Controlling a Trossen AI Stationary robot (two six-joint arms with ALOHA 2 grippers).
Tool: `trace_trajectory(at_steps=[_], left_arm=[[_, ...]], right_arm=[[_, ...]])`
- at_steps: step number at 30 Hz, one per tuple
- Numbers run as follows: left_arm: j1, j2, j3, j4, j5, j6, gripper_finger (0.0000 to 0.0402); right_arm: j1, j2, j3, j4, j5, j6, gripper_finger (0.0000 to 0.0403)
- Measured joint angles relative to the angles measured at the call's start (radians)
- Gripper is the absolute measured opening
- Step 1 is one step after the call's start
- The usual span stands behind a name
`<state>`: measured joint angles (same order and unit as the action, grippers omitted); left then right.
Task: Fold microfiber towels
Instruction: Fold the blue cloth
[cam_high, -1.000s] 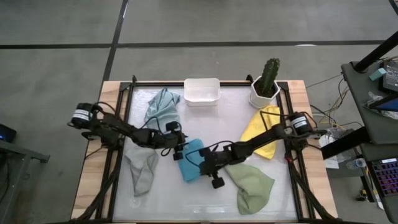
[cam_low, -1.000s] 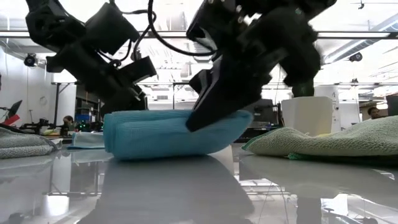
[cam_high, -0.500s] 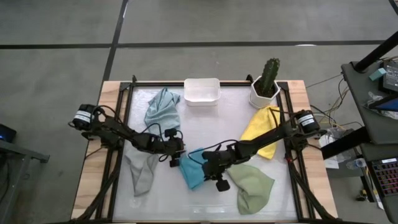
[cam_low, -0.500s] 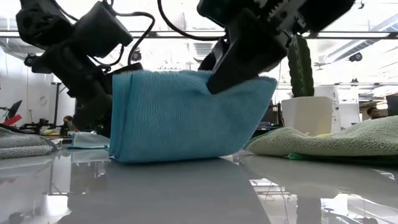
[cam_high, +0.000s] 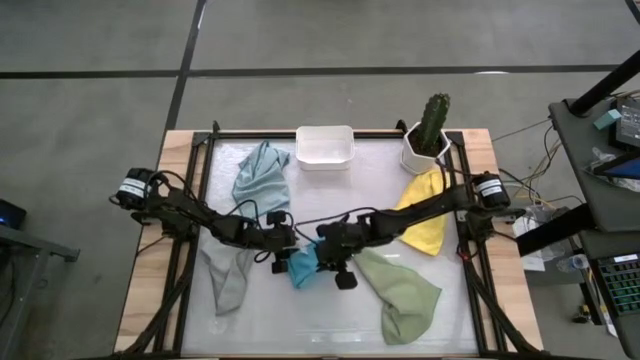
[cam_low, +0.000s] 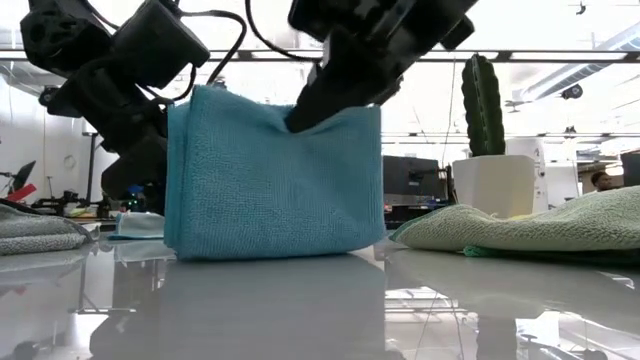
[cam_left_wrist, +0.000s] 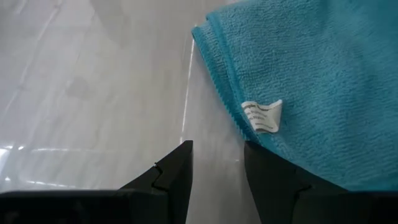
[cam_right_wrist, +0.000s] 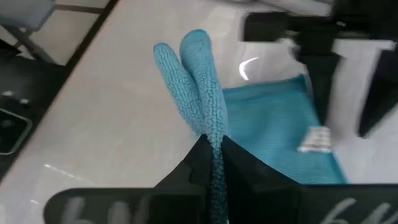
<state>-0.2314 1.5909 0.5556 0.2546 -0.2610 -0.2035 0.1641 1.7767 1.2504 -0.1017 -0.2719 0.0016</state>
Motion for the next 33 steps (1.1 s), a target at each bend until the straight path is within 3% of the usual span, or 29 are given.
trace_trajectory(at_steps=[25, 33], left_arm=[[0.000, -0.002, 0.002, 0.014, 0.014, 0.002, 0.0130], [0.000, -0.048, 0.007, -0.072, 0.013, 0.003, 0.0181]], right_arm=[[-0.149, 0.125, 0.030, 0.033, 0.007, -0.117, 0.0013], [-0.152, 0.172, 0.034, 0.041, 0.010, -0.118, 0.0013]])
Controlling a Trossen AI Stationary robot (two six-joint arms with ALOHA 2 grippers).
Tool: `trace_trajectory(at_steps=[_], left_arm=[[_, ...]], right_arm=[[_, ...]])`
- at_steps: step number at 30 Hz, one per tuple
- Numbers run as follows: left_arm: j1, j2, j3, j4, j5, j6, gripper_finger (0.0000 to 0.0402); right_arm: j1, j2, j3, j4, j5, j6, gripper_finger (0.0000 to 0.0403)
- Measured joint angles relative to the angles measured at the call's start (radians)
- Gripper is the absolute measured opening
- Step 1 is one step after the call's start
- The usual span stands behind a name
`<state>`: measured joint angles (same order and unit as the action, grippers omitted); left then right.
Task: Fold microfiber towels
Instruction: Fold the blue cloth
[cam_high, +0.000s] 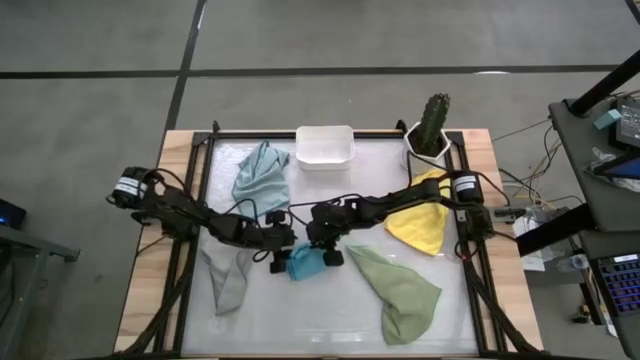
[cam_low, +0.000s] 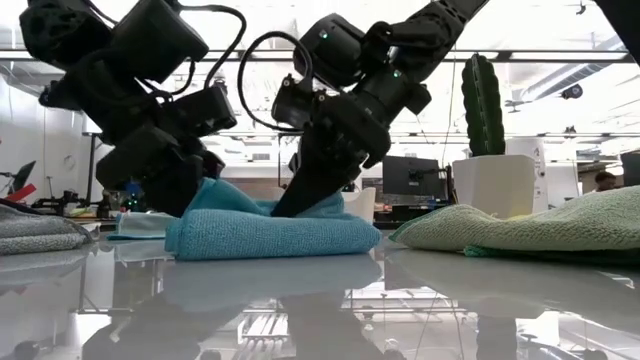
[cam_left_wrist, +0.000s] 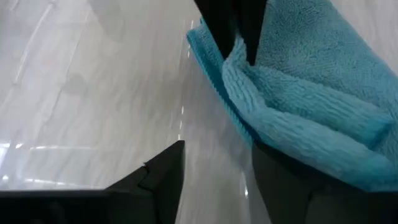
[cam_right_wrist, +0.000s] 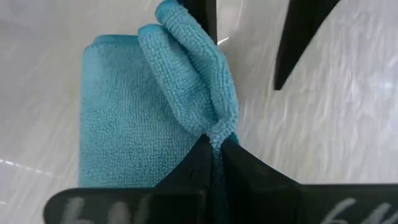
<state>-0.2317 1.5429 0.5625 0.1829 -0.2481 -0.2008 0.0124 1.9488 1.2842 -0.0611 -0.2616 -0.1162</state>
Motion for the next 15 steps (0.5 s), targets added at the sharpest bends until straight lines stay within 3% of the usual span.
trace_trajectory(at_steps=[8, 15], left_arm=[[-0.001, -0.123, 0.001, -0.182, 0.001, -0.002, 0.0216], [-0.008, -0.274, 0.024, -0.333, 0.001, -0.004, 0.0217]], right_arm=[[0.000, 0.009, 0.000, 0.021, 0.000, 0.024, 0.0021], [-0.020, 0.004, 0.022, 0.014, 0.000, 0.074, 0.0094]])
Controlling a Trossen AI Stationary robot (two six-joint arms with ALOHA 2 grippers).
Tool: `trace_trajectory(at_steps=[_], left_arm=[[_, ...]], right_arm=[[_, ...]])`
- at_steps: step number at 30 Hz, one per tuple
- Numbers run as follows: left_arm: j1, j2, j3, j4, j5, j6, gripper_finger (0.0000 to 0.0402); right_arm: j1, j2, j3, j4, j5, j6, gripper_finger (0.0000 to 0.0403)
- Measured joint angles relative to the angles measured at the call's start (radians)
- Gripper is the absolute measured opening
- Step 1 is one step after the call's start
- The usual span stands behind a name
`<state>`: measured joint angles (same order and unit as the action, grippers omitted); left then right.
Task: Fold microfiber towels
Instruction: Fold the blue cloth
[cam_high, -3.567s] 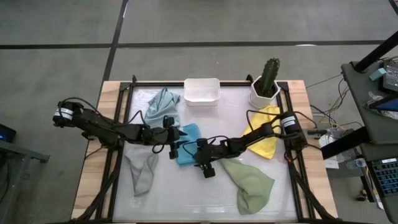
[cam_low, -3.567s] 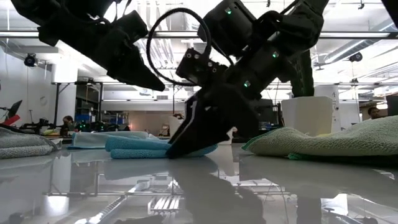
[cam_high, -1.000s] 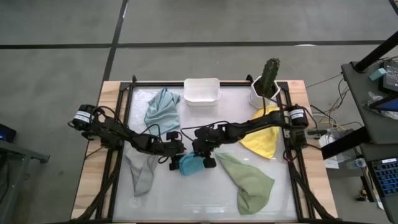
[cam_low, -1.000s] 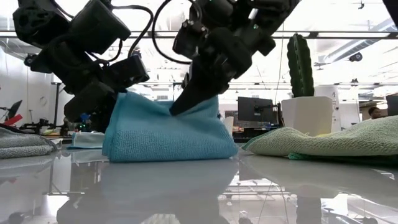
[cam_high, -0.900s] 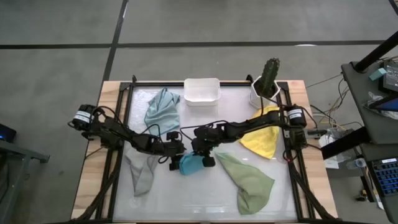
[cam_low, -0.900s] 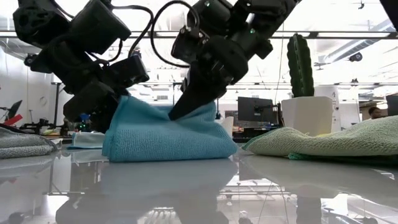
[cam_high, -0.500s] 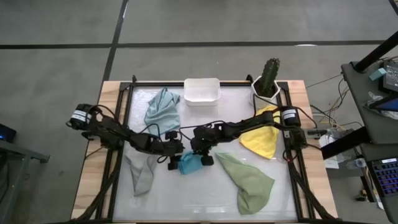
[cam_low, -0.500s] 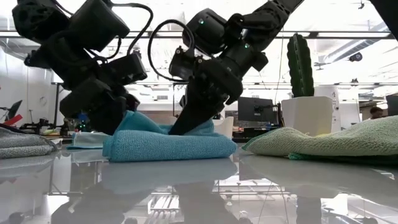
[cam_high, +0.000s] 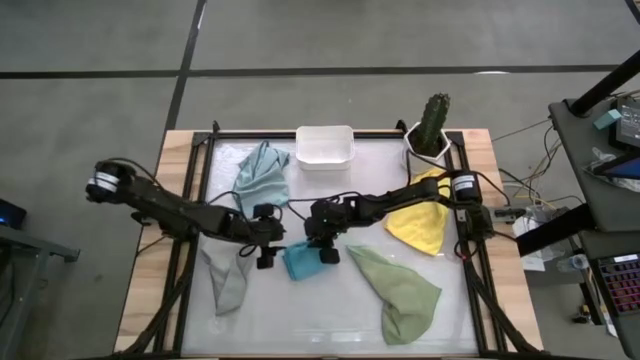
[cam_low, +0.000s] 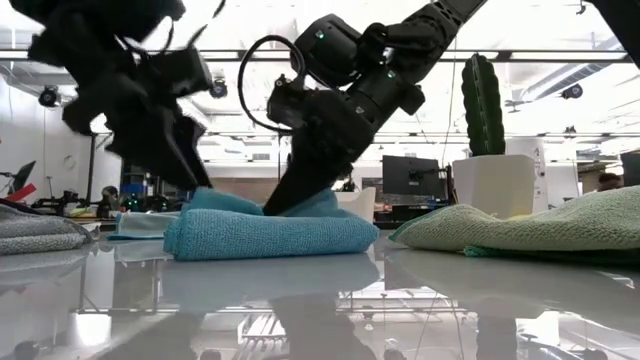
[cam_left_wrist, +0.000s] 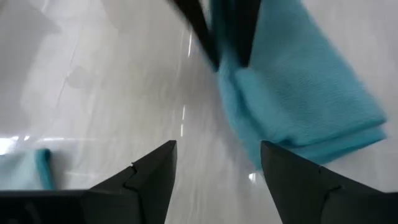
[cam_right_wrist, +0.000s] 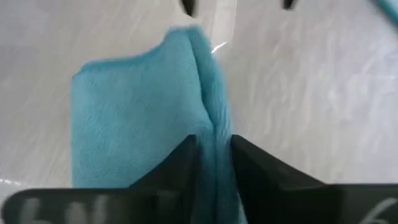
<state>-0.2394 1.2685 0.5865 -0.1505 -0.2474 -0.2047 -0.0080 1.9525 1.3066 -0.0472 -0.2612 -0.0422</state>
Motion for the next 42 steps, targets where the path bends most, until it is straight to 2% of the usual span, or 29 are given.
trace_trajectory(at_steps=[6, 12, 22, 28, 31, 34, 37, 42], left_arm=[[-0.008, -0.097, 0.009, 0.032, -0.004, -0.023, 0.0217], [-0.047, -0.099, -0.001, 0.065, -0.020, -0.081, 0.0210], [-0.071, 0.087, 0.000, 0.150, -0.069, -0.157, 0.0165], [-0.071, 0.175, 0.005, 0.168, -0.074, -0.158, 0.0132], [-0.071, 0.202, 0.005, 0.168, -0.073, -0.166, 0.0102], [-0.074, 0.224, 0.003, 0.162, -0.072, -0.196, 0.0056], [-0.084, 0.233, -0.001, 0.159, -0.066, -0.219, 0.0010], [-0.093, 0.235, -0.003, 0.094, -0.067, -0.294, 0.0010]], right_arm=[[-0.023, 0.000, 0.054, -0.031, 0.001, 0.024, 0.0144], [-0.031, -0.035, 0.088, -0.151, 0.001, 0.000, 0.0155], [0.002, -0.124, 0.018, -0.240, 0.004, -0.057, 0.0123], [0.001, -0.111, -0.018, -0.226, 0.072, -0.068, 0.0090], [0.001, -0.093, -0.025, -0.205, 0.082, -0.081, 0.0058], [0.001, -0.091, -0.029, -0.176, 0.085, -0.091, 0.0019], [0.001, -0.090, -0.034, -0.142, 0.086, -0.093, 0.0012], [0.001, -0.089, -0.054, -0.103, 0.095, -0.093, 0.0009]])
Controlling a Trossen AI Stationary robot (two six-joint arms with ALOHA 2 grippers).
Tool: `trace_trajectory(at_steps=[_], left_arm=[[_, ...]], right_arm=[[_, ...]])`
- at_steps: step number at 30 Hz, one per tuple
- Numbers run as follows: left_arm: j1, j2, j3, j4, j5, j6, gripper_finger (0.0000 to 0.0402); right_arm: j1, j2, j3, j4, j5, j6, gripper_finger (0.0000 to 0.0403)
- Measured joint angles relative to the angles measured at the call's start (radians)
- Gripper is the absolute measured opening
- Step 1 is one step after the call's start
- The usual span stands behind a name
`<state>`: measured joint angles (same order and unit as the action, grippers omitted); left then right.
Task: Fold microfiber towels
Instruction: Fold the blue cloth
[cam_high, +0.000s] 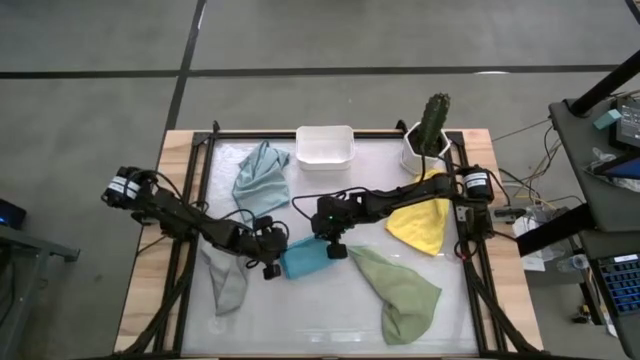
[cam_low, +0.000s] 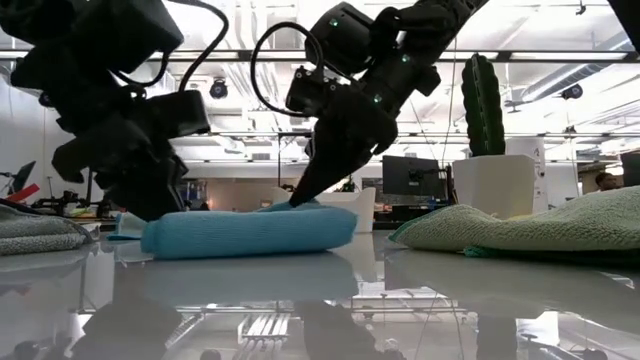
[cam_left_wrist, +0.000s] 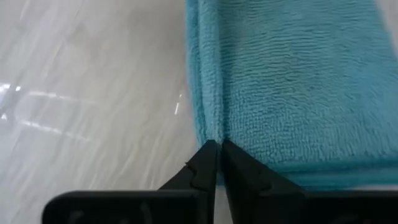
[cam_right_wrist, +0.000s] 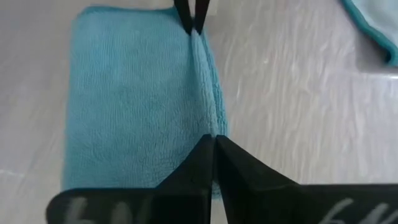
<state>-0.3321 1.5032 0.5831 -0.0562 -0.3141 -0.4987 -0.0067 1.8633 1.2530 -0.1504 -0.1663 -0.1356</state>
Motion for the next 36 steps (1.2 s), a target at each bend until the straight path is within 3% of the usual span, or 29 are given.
trace_trajectory(at_steps=[13, 18, 27, 32, 36], left_arm=[[0.000, 0.000, 0.008, -0.015, 0.003, -0.019, 0.0012], [0.000, -0.021, 0.008, -0.024, 0.010, -0.016, 0.0048], [0.000, -0.136, 0.008, -0.151, 0.009, -0.012, 0.0147], [-0.001, -0.236, 0.008, -0.173, 0.009, -0.019, 0.0156], [-0.021, -0.262, 0.004, -0.044, -0.013, -0.019, 0.0151]], right_arm=[[0.000, 0.001, -0.095, 0.179, 0.046, -0.010, 0.0009], [0.000, 0.001, -0.134, 0.257, 0.046, -0.021, 0.0011], [-0.003, -0.002, -0.140, 0.299, 0.064, -0.016, 0.0076], [-0.007, -0.014, -0.099, 0.263, 0.065, 0.005, 0.0107], [0.004, -0.036, -0.100, 0.253, 0.066, 0.028, 0.0113]])
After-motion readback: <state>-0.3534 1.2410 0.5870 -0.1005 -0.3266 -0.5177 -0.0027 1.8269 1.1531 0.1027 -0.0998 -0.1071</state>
